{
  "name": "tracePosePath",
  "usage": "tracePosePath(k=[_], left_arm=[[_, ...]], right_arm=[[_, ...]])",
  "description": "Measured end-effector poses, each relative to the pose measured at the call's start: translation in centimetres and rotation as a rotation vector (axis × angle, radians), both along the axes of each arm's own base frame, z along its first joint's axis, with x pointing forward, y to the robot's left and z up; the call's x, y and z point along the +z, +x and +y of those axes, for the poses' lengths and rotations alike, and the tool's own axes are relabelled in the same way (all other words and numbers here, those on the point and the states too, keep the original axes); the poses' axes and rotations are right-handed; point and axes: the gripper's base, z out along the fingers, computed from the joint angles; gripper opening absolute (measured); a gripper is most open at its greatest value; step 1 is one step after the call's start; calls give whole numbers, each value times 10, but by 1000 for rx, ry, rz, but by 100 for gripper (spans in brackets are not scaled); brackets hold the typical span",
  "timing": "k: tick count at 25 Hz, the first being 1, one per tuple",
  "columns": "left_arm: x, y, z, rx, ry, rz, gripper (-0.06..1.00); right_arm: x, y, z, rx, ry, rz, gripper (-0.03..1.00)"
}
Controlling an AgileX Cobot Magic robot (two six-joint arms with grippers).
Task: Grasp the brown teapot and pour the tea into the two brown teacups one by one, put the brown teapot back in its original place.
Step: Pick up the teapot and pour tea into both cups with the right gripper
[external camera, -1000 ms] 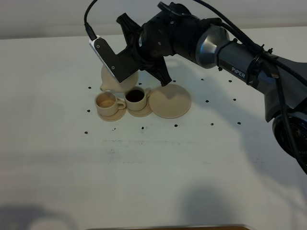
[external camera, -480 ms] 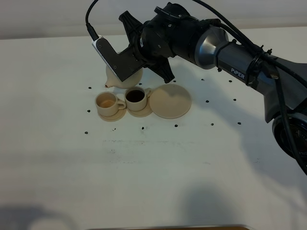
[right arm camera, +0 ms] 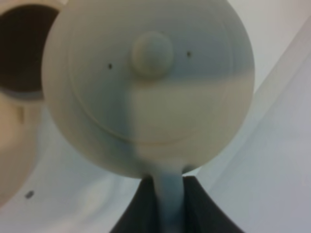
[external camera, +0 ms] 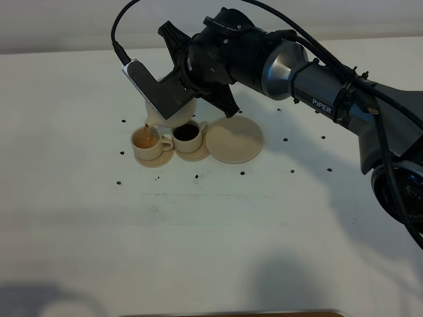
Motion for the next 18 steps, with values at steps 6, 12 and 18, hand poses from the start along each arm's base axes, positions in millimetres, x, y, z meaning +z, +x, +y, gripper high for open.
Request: tracePosePath(k=[6,12,18], left_arm=[[0,0,0,0,0,0,48],[0,0,0,0,0,0,48],[0,0,0,0,0,0,48]], right_arm=[[0,-1,1,10,-29,-12,8],[-3,-2,0,18,-54,-20,8],[-8,-3,1,33,-79,-30,8]])
